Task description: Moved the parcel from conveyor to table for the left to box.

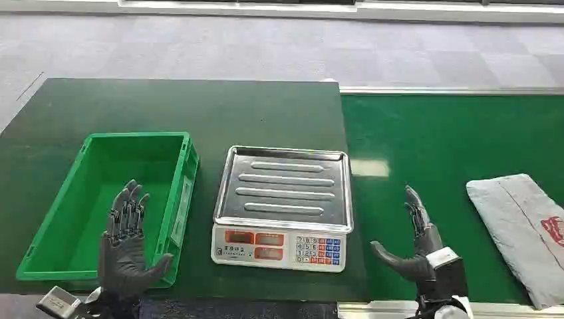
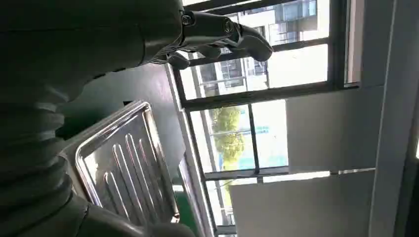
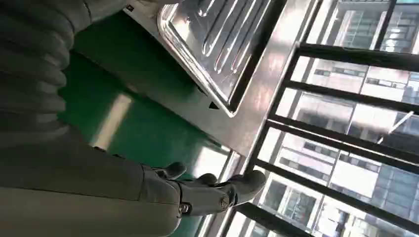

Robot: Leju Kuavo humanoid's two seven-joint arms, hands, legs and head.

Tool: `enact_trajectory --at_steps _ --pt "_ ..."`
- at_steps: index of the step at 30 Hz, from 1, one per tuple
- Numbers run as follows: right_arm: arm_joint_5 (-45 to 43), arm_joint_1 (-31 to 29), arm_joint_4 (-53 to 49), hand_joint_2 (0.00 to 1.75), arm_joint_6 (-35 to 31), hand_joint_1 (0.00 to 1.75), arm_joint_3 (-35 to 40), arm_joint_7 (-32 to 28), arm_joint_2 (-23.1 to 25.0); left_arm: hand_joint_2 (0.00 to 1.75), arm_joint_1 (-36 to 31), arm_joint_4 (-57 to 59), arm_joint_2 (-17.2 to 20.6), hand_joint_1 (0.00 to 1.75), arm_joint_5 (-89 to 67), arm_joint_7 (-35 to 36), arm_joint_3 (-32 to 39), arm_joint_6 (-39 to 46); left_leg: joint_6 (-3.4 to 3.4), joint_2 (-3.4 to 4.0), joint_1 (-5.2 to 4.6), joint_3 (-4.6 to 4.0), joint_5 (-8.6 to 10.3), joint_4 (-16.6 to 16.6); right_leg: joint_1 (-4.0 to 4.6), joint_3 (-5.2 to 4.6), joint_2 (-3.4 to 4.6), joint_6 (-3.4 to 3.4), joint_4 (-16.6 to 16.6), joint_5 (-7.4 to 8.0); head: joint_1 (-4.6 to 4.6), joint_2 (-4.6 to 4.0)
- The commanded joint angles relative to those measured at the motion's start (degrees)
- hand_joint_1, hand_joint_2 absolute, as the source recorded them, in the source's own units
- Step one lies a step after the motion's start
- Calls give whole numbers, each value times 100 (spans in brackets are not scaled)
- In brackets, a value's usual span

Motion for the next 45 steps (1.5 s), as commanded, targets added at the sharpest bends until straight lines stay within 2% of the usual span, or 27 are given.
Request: enact_trajectory --at_steps 1,5,8,10,11,12,13,14,15,19,24,31,35,37,38,40,41,43,45 --pt "-181 -85 216 175 -38 0 -257 99 -36 175 -76 223 40 0 79 6 -55 -54 -8 -4 2 23 1 -19 3 24 -8 -7 -18 0 0 0" --pt "-3 -174 87 175 -524 0 -565 6 -24 175 -34 173 45 0 216 2 -21 -126 -6 -4 1 19 1 -16 2 20 -7 -6 -15 -1 0 0" --pt "-135 -230 -199 175 -516 0 -999 50 117 175 9 66 26 0 230 2 -46 -70 -7 0 0 23 0 -19 1 22 -4 -7 -17 0 0 0" --pt "254 -264 -389 175 -936 0 -1376 233 188 175 56 10 -58 0 218 2 -63 -27 -5 -1 -2 14 -2 -10 -1 14 -5 -6 -8 -2 0 0" --pt "1285 -314 -416 175 -1772 0 -1524 446 208 175 88 -39 -96 0 190 8 -68 0 -3 -3 -3 7 -2 -5 -3 8 -6 -4 -3 -2 0 0" --pt "2726 -391 -367 175 -2826 0 -1646 859 145 175 113 -89 -133 0 162 37 -68 7 -4 -6 -3 13 -1 -11 -3 15 -10 -5 -9 -3 0 0" --pt "4115 -473 -288 175 -3529 0 -1680 1334 103 175 107 -100 -157 0 152 62 -55 -1 -2 -3 -2 3 -1 -4 -2 5 -5 -3 -4 -1 0 0" --pt "4714 -526 -231 175 -3674 0 -1673 1587 53 175 85 -95 -162 0 132 80 -52 19 -3 -1 -2 14 -2 -11 -2 15 -4 -4 -10 -1 0 0" --pt "4963 -564 -172 175 -3690 0 -1716 1720 25 175 71 -84 -162 0 127 85 -45 34 -4 -1 -1 20 -3 -15 0 22 -5 -6 -17 0 0 0" --pt "4904 -767 174 175 -3744 0 -1910 1783 -10 175 57 -53 -154 0 161 75 -18 53 0 11 1 17 -6 -10 2 16 8 -5 -13 4 0 0" --pt "4882 -694 182 175 -3799 0 -1994 1751 -23 175 -102 5 -191 0 163 90 15 17 -2 -14 3 25 -6 -16 5 32 -20 -6 -21 -1 0 0" --pt "4924 -746 240 175 -3859 0 -2212 1832 -71 175 -5 16 -194 0 195 76 9 26 0 0 1 25 -9 -13 2 25 -7 -4 -15 -2 0 0" --pt "4709 -940 600 175 -3631 0 -2462 1875 -286 175 -69 100 -206 0 198 74 -31 -14 1 0 0 23 -9 -11 1 25 -5 1 -14 -3 0 0" --pt "4365 -1312 1313 175 -3309 0 -2707 1881 -578 175 -166 187 -154 0 212 76 -88 -51 2 0 0 24 -8 -13 1 27 -6 1 -18 -1 0 0" --pt "4358 -1702 2119 175 -3168 0 -2866 1942 -929 175 -241 256 -100 0 183 76 -147 -49 1 -6 0 32 -4 -21 0 37 -12 0 -27 1 2 0" --pt "4445 -2475 3916 175 -2468 0 -3094 2538 -1588 175 -311 302 -33 0 189 67 -229 -17 7 6 1 32 -3 -22 2 38 0 3 -35 11 2 0" --pt "4801 -2879 5232 175 -1853 0 -2978 3161 -2110 175 -373 358 20 0 205 65 -299 -18 9 13 4 29 -6 -14 5 34 8 6 -30 11 2 -2" --pt "5036 -3145 6406 175 -1532 0 -2912 3427 -2584 175 -492 501 35 0 236 79 -354 -41 13 18 1 43 3 -27 2 49 13 11 -52 26 0 0" --pt "5252 -3189 6941 175 -1295 0 -2804 3629 -2786 175 -523 567 23 0 252 85 -365 -57 14 -7 -8 38 -2 -13 -5 49 -11 19 -36 16 0 0"
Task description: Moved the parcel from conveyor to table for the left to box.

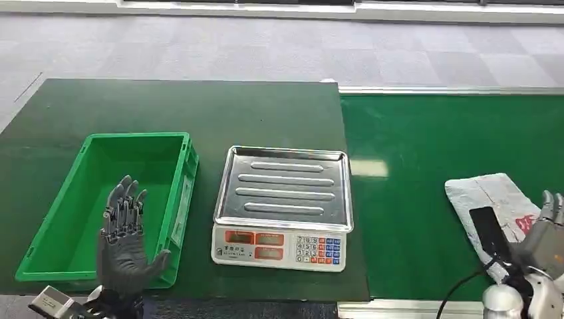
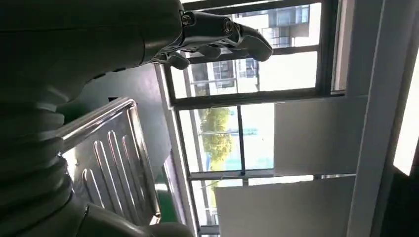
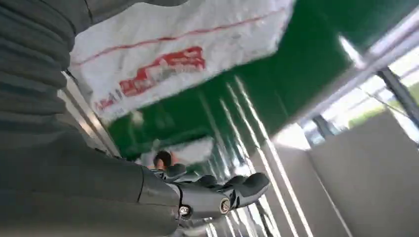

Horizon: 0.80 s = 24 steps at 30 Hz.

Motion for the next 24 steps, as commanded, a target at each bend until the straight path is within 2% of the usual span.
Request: enact_trajectory --at_steps 1,7,12,13,14,24 --pt "697 -1580 5361 175 1247 0 -237 1086 -1899 175 -452 677 221 0 70 38 -319 -28 2 -28 7 27 14 -19 8 47 -31 5 -44 15 2 -2" --pt "853 -1528 5458 175 1595 0 -237 1571 -1855 175 -560 772 267 0 51 100 -335 -44 1 -34 -1 28 5 -15 0 44 -30 -1 -28 3 2 0" --pt "871 -1515 5507 175 1848 0 -256 1566 -1877 175 -663 925 279 0 50 109 -360 -47 11 -49 17 40 -1 -5 17 69 -43 14 -29 -14 0 0" --pt "841 -1499 5495 175 1896 10 -295 1476 -1867 175 -675 964 282 0 51 108 -370 -48 14 -55 22 54 -1 -13 23 82 -51 12 -45 -12 0 0" --pt "834 -1482 5480 175 1895 175 -315 1417 -1856 175 -675 982 281 0 53 104 -375 -43 14 -52 22 59 4 -22 24 88 -49 10 -58 -6 0 -2" --pt "891 -1409 5255 175 1629 175 -349 1250 -1734 175 -599 970 270 0 41 48 -406 8 40 -43 25 90 -19 -14 25 152 -42 17 -85 -11 0 0"
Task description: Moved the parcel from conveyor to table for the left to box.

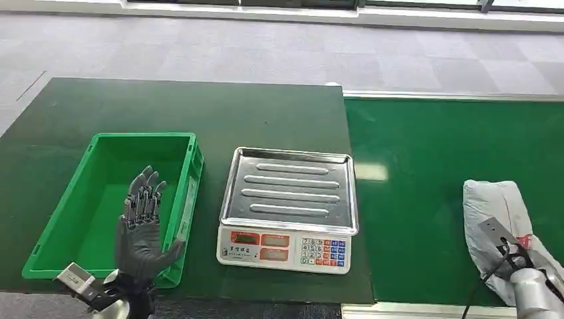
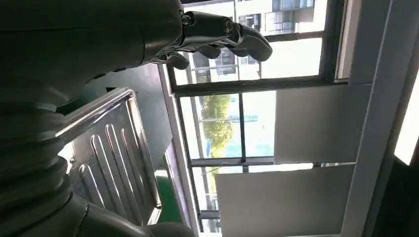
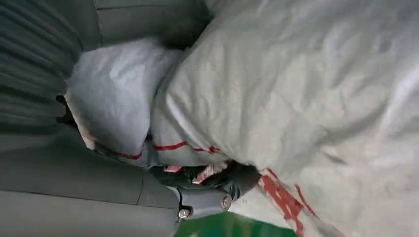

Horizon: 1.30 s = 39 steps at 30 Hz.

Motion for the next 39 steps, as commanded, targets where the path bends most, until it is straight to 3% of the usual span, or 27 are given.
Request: enact_trajectory --at_steps 1,3,4,5,6,8,9,10,11,12,13,14,17,18,19,20,21,23,25,26,27,31,33,34,39 --pt "60 144 352 175 -31 175 -150 -37 179 175 -162 363 168 0 -4 -15 -150 41 -4 -8 5 9 1 -13 6 14 -10 -4 -20 3 0 0" --pt "90 13 349 175 -102 175 -136 -54 155 175 -173 352 173 0 4 -15 -142 55 -3 -5 4 8 0 -11 5 11 -7 -4 -20 4 0 0" --pt "-112 -168 61 175 -1049 175 -304 -1015 338 175 -58 201 131 0 26 -20 -74 136 -6 -4 1 9 4 -21 2 11 -7 -7 -26 7 0 -2" --pt "-74 -337 79 175 -1019 175 -260 -941 378 175 17 102 137 0 32 -18 -61 121 -9 -2 -1 12 8 -29 0 12 -5 -9 -31 10 0 0" --pt "-339 -394 -229 175 -1443 175 -409 -1543 546 175 91 14 107 0 28 -11 -20 163 -4 22 1 6 -3 -11 2 0 20 -4 -16 9 0 0" --pt "-1258 -373 -1807 175 -2892 175 -640 -3079 1378 175 380 -306 7 0 28 -15 89 168 -8 52 -4 4 0 -22 -3 -10 49 -8 -19 19 2 0" --pt "-1243 -171 -2608 175 -2650 175 -424 -2564 1604 175 416 -345 -3 0 19 -10 94 154 -3 78 -5 -8 -11 -11 -6 -19 75 -3 -7 18 2 0" --pt "-2572 71 -4027 175 -3685 175 -641 -3955 2204 175 379 -303 -38 0 19 -3 72 126 -8 106 -11 -34 -12 -20 -12 -23 102 -8 -5 23 2 0" --pt "-2953 473 -5236 175 -3884 175 -334 -4048 2569 175 273 -181 -58 0 -22 14 -7 166 -7 93 -12 -71 -14 -11 -15 -45 88 0 5 19 2 0" --pt "-2917 690 -5731 175 -3915 175 -122 -3786 2678 175 185 -76 -60 0 -44 7 -54 220 -14 101 -14 -69 -14 -17 -17 -53 94 -4 7 18 2 0" --pt "-3101 905 -6452 175 -4238 175 176 -4087 2840 175 50 72 -32 0 -50 -24 -148 257 -12 68 -9 -72 -10 -14 -10 -51 57 -1 8 11 2 0" --pt "-3289 978 -6842 175 -4406 175 373 -4279 2958 175 -53 187 0 0 -41 -28 -214 252 -21 72 -10 -61 -6 -24 -10 -53 59 -10 6 10 0 0" --pt "-3552 1016 -7310 175 -4506 175 995 -4431 2990 175 -271 444 50 0 -9 -77 -295 312 -31 -13 -10 -17 8 -25 -10 -40 -17 -13 18 -11 2 0" --pt "-3558 990 -7305 175 -4562 175 1110 -4385 2961 175 -293 470 62 0 1 -85 -303 320 -25 -22 -14 -33 9 -11 -15 -56 -25 -5 36 -14 0 -2" --pt "-3651 885 -7175 175 -4103 175 1482 -4222 2769 175 -336 513 97 0 3 -89 -313 315 -30 -12 -15 -27 6 -14 -16 -57 -16 -13 41 -17 2 0" --pt "-3776 774 -6979 175 -3120 175 1942 -4019 2491 175 -370 548 122 0 5 -118 -299 296 -27 -12 -13 -36 6 -14 -15 -63 -13 -12 46 -15 2 0" --pt "-3712 591 -6791 175 -3120 175 2011 -3996 2531 175 -391 567 131 0 7 -120 -281 286 -33 8 -15 -27 6 -19 -16 -66 6 -16 45 -11 0 0" --pt "-3176 166 -5956 175 -1126 175 3096 -3364 1921 175 -557 704 237 0 -53 -120 -323 58 -45 39 -15 -22 5 -25 -16 -71 39 -20 42 0 0 0" --pt "-2999 -144 -5349 175 -1097 175 3361 -3516 1989 175 -685 826 223 0 -74 -120 -285 21 -40 65 -15 -26 10 -21 -17 -84 61 -16 42 10 2 0" --pt "-2148 -451 -4800 175 -641 175 4201 -3490 1829 175 -813 956 263 0 -122 -120 -363 -94 -36 58 -14 -34 2 -13 -18 -72 60 -13 50 0 2 0" --pt "-1850 -635 -4438 175 -815 175 4448 -3409 1985 175 -883 1034 250 0 -135 -120 -378 -100 -36 69 -14 -57 4 -15 -18 -75 70 -14 48 5 2 -2" --pt "-1620 -1613 -2897 175 -834 175 5439 -3299 2424 175 -966 1136 242 0 -146 -120 -486 -87 -52 141 -6 -62 15 -32 -9 -89 130 -36 34 38 0 0" --pt "-1750 -1928 -2465 175 -800 175 5549 -3247 2621 175 -972 1142 250 0 -139 -120 -520 -58 -56 97 -9 -21 35 -32 -12 -90 89 -36 40 35 0 0" --pt "-1810 -2064 -2247 175 -750 175 5571 -3272 2776 175 -979 1145 255 0 -129 -120 -531 -55 -54 74 -9 -41 39 -19 -12 -101 71 -32 53 35 2 0" --pt "-1948 -2382 -1742 175 -788 175 5708 -3465 3281 175 -1031 1114 226 0 -117 -120 -547 -41 -65 62 -7 -42 44 -25 -10 -108 64 -38 60 32 0 0"
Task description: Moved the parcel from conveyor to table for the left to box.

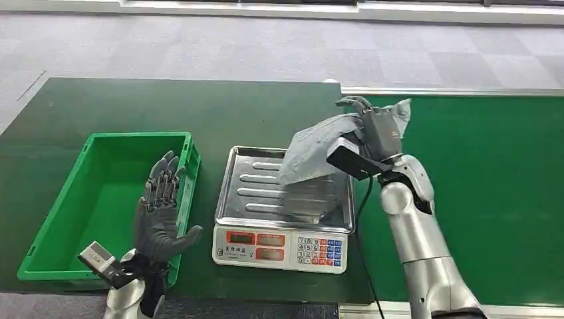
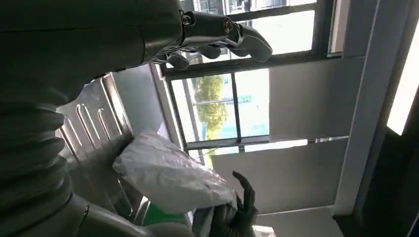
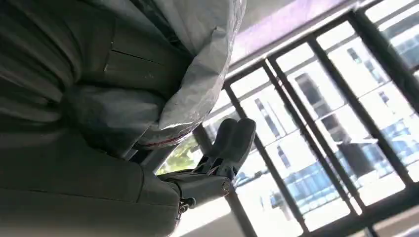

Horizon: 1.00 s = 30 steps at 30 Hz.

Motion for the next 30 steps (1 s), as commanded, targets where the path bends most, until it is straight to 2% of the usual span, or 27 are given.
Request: enact_trajectory --at_steps 1,11,16,17,18,19,20,24,28,30 --pt "-183 -1396 2262 175 -175 175 1151 -238 844 175 -322 474 214 0 34 29 -235 58 -10 43 1 14 -6 -7 1 -3 39 -11 1 4 0 0" --pt "-871 -1546 2874 175 -169 175 928 -756 1402 175 -469 537 197 0 118 65 -305 144 -10 19 2 0 -2 -5 2 -11 15 -11 1 0 0 0" --pt "-933 -1588 3200 175 -65 175 1009 -765 1496 175 -357 405 207 0 140 72 -240 168 -9 13 1 -1 -2 -6 1 -11 10 -9 -1 -1 0 0" --pt "-925 -1656 3392 175 -3 108 1051 -737 1536 175 -303 331 213 0 154 74 -191 193 -12 16 2 5 -1 -12 2 -5 12 -13 -6 0 0 0" --pt "-926 -1688 3491 175 11 26 1060 -702 1566 175 -282 304 223 0 159 79 -158 208 -9 14 2 0 -2 -5 2 -9 11 -10 -1 -2 0 0" --pt "-927 -1684 3505 175 4 9 1061 -694 1574 175 -274 298 239 0 159 76 -148 204 -13 21 3 7 -3 -11 3 -5 17 -13 -5 0 0 0" --pt "-907 -1742 3657 175 47 0 1113 -625 1604 175 -244 260 246 0 165 87 -93 214 -16 25 3 12 -1 -16 3 -2 20 -16 -9 2 2 0" --pt "-989 -1698 3800 175 6 0 1001 -462 1536 175 -172 244 229 0 143 198 41 279 -13 21 3 4 -2 -11 3 -7 16 -13 -4 1 2 0" --pt "-1153 -1545 3743 175 -14 0 824 -554 1375 175 -182 303 216 0 98 360 60 342 -12 6 5 9 2 -16 6 4 1 -13 -14 2 0 0" --pt "-1246 -1415 3585 175 -121 0 729 -698 1296 175 -259 419 253 0 -146 636 4 657 -12 2 5 11 4 -19 5 7 -3 -13 -18 2 0 0"
